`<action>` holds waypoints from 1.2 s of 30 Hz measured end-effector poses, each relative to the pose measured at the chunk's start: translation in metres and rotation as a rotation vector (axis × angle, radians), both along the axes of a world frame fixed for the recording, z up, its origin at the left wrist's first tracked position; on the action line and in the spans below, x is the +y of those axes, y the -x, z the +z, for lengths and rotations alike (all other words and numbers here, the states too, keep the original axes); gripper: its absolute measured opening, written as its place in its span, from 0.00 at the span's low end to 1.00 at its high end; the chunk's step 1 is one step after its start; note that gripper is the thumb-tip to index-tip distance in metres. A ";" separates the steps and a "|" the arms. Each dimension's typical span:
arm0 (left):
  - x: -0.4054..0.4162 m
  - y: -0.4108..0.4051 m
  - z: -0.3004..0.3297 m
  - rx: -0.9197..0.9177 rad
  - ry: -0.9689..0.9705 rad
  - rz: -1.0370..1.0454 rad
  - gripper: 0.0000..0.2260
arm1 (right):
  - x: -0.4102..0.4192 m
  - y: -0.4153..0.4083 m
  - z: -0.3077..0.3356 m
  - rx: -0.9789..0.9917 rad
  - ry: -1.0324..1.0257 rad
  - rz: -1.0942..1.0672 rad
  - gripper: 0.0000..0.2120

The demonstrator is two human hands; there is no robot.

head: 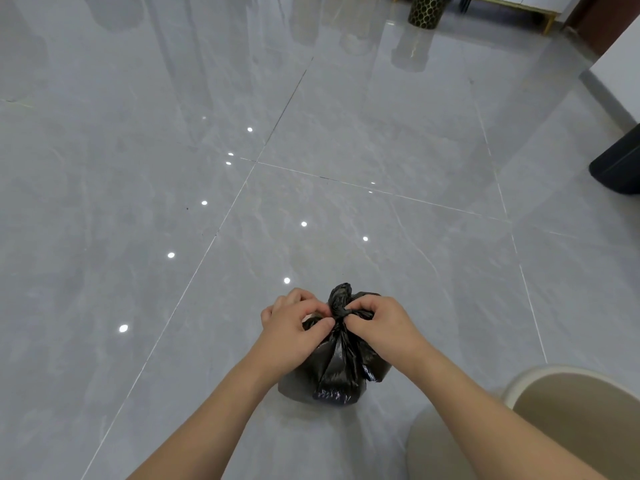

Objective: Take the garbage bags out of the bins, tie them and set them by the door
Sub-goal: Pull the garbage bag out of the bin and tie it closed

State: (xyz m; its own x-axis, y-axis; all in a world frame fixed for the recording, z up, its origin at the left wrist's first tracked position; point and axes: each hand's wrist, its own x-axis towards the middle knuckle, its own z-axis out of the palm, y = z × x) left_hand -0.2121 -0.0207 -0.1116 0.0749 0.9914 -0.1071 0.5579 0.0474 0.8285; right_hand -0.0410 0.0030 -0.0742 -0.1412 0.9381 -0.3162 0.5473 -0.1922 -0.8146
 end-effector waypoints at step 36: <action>0.002 -0.004 0.000 0.415 -0.385 -0.133 0.04 | 0.008 -0.012 0.011 0.247 0.715 -0.044 0.13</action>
